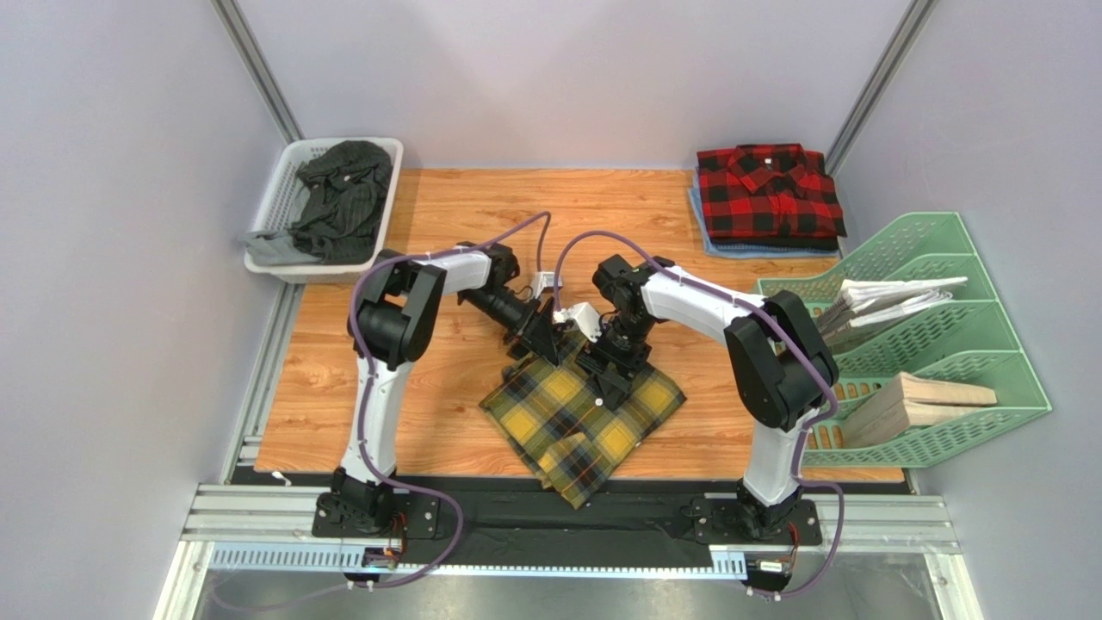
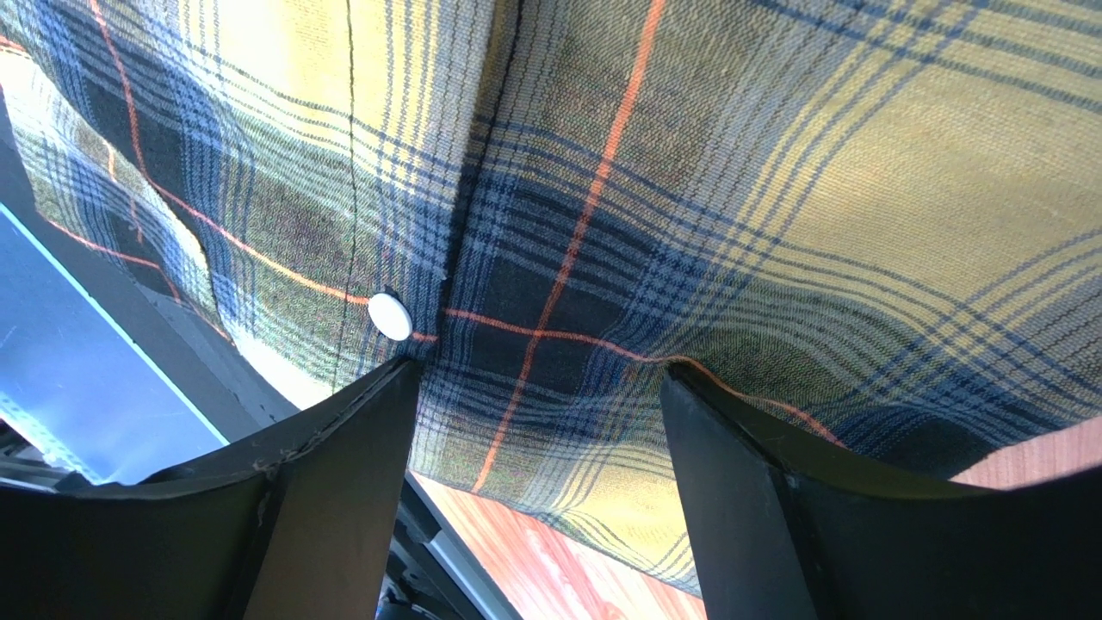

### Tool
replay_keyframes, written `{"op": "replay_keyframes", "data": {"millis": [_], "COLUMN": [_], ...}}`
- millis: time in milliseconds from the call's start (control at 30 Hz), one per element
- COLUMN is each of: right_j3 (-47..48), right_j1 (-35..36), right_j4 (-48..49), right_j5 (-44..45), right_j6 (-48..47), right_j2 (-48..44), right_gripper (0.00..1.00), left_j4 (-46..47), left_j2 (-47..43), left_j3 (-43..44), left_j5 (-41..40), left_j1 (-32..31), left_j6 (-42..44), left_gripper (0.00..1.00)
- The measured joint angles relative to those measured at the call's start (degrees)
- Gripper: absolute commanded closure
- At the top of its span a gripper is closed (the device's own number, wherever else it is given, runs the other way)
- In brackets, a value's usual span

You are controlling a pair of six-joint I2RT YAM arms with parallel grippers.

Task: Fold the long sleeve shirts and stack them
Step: Fold the shirt

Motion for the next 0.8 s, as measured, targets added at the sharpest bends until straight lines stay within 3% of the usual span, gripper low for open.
{"op": "replay_keyframes", "data": {"millis": [33, 67, 133, 167, 233, 400, 500, 567, 700, 800], "right_j3": [0.0, 0.0, 0.0, 0.0, 0.0, 0.0, 0.0, 0.1, 0.7, 0.7], "right_j1": [0.0, 0.0, 0.0, 0.0, 0.0, -1.1, -5.0, -9.2, -18.8, -23.1], "right_j4": [0.1, 0.1, 0.2, 0.3, 0.7, 3.0, 4.0, 4.6, 5.8, 6.4], "right_j5": [0.0, 0.0, 0.1, 0.1, 0.1, -0.4, -2.3, -3.7, -5.4, -5.8], "right_j6": [0.2, 0.3, 0.8, 1.0, 1.5, 4.0, 7.5, 9.9, 14.0, 15.6], "right_j2": [0.0, 0.0, 0.1, 0.1, 0.1, -0.6, -2.4, -4.0, -7.3, -9.0], "right_gripper": [0.25, 0.25, 0.25, 0.25, 0.24, 0.21, 0.2, 0.2, 0.19, 0.19], "left_j4": [0.2, 0.3, 1.0, 1.7, 2.4, -0.5, -9.9, -15.5, -18.1, -17.3], "left_j2": [0.3, 0.6, 1.6, 2.0, 2.4, 1.8, 2.4, 2.9, 3.0, -0.9], "left_j3": [0.0, -0.1, -0.3, -0.7, -1.2, 2.5, 16.7, 30.7, 56.2, 60.6], "left_j5": [0.4, 0.9, 1.2, 1.0, 1.1, -2.1, -8.8, -14.1, -26.9, -39.5], "left_j1": [-0.6, -1.0, -1.5, -1.6, -1.3, 1.1, 3.7, 5.3, 6.8, 5.6], "left_j6": [0.0, -0.1, -0.3, -0.5, -1.4, -1.9, 2.0, 5.5, 12.6, 20.2], "left_gripper": [0.42, 0.57, 0.7, 0.87, 0.99, 1.0, 1.0, 1.0, 1.0, 1.0]}}
